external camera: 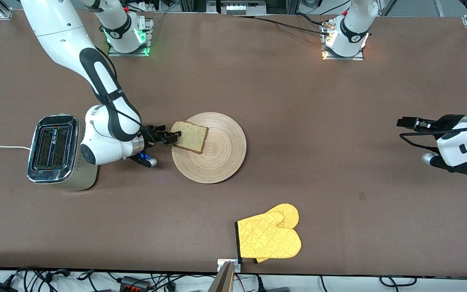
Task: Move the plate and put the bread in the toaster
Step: 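Grasp the bread with the right gripper while the left arm retracts, then carry the bread slice with the right gripper over the toaster slot, then lower the bread into the toaster slot with the right gripper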
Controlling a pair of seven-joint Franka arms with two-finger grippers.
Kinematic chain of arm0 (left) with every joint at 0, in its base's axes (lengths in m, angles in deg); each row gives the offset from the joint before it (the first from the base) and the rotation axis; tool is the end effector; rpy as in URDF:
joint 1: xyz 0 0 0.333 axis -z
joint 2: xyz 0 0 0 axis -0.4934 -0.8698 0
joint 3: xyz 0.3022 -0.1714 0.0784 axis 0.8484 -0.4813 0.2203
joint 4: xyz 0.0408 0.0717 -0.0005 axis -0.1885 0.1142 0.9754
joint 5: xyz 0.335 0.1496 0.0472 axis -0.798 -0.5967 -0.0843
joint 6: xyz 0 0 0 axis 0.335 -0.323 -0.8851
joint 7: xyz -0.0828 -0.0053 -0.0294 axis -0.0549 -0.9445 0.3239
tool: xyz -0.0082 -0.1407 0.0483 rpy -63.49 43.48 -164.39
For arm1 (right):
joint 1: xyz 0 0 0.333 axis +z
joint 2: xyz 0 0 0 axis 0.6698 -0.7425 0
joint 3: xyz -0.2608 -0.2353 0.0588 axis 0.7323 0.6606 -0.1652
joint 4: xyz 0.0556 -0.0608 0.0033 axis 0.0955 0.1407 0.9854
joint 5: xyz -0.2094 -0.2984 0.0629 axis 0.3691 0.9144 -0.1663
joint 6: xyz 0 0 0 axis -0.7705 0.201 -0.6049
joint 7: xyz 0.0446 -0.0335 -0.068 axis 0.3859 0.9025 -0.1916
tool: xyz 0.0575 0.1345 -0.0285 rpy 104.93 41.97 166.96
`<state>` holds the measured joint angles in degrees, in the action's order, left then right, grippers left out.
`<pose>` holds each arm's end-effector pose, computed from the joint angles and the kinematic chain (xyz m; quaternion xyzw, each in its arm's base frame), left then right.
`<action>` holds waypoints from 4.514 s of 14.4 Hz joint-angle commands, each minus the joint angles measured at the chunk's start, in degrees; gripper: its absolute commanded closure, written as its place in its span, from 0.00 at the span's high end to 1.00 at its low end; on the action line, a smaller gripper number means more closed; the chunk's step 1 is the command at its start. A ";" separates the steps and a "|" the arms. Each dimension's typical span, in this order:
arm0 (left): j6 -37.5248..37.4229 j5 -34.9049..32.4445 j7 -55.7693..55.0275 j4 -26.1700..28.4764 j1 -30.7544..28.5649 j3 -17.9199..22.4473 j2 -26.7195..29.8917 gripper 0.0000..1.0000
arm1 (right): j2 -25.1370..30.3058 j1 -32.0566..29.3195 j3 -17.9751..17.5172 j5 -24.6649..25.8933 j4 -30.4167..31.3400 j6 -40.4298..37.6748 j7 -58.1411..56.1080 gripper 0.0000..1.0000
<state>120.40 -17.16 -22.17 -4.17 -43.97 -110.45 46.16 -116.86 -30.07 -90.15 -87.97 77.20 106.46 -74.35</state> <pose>0.6260 -0.0030 0.5018 0.9696 -0.0804 -0.2181 0.0765 0.5578 0.2143 0.1967 -0.9130 0.1513 0.3080 0.2206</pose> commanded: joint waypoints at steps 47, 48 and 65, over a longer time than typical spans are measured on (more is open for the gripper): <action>26.34 1.61 -9.25 31.27 -5.11 -1.43 26.02 1.00 | 9.91 -7.67 9.84 40.76 -34.87 -34.14 -7.41 0.00; 26.34 1.61 -9.60 31.27 -5.28 -1.34 26.10 1.00 | 9.82 -7.58 10.90 42.60 -34.95 -34.49 -7.58 0.00; 25.37 2.14 -9.69 31.36 -5.37 -1.25 26.46 1.00 | 6.75 -7.50 10.56 50.44 -33.38 -34.41 -9.34 0.00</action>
<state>146.92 -16.35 -31.47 27.56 -48.87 -111.63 71.76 -110.67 -37.37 -79.43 -36.65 43.40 72.69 -83.41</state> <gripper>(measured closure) 0.000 0.921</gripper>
